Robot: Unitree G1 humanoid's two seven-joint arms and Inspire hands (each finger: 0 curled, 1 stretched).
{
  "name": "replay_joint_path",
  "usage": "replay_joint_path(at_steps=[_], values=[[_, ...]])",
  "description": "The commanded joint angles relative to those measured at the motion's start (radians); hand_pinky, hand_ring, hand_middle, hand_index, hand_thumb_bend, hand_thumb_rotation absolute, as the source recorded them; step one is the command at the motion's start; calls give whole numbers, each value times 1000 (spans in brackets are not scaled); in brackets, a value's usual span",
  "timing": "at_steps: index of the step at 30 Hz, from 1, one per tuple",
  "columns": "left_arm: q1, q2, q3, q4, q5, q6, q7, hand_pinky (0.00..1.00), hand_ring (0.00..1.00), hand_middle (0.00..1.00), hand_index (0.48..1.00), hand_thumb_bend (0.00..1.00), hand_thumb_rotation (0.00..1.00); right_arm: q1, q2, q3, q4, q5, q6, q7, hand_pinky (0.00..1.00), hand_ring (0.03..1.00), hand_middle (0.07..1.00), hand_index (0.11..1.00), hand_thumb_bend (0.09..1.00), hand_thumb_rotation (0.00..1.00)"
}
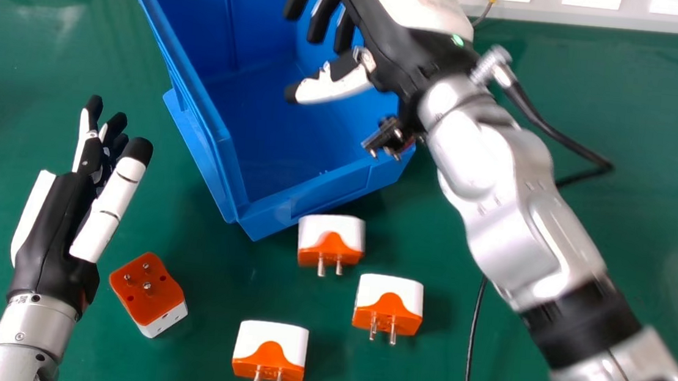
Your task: Pick all objects and put in blue box
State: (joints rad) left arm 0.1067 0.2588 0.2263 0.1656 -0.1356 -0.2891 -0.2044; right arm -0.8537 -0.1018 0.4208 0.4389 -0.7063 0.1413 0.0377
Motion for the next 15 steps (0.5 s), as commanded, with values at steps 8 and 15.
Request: replay_joint_path(at_steps=[8, 15], values=[[7, -6, 1, -30, 4, -15, 7, 1000, 1000, 1000, 1000, 634, 833, -101, 5, 17, 68, -33, 46, -38, 253, 394, 491, 575, 479, 0], [7, -2, 2, -35, 4, -5, 9, 1000, 1000, 1000, 1000, 640, 838, -36, -13, 15, -16, -20, 77, -33, 268, 401, 494, 559, 483, 0]])
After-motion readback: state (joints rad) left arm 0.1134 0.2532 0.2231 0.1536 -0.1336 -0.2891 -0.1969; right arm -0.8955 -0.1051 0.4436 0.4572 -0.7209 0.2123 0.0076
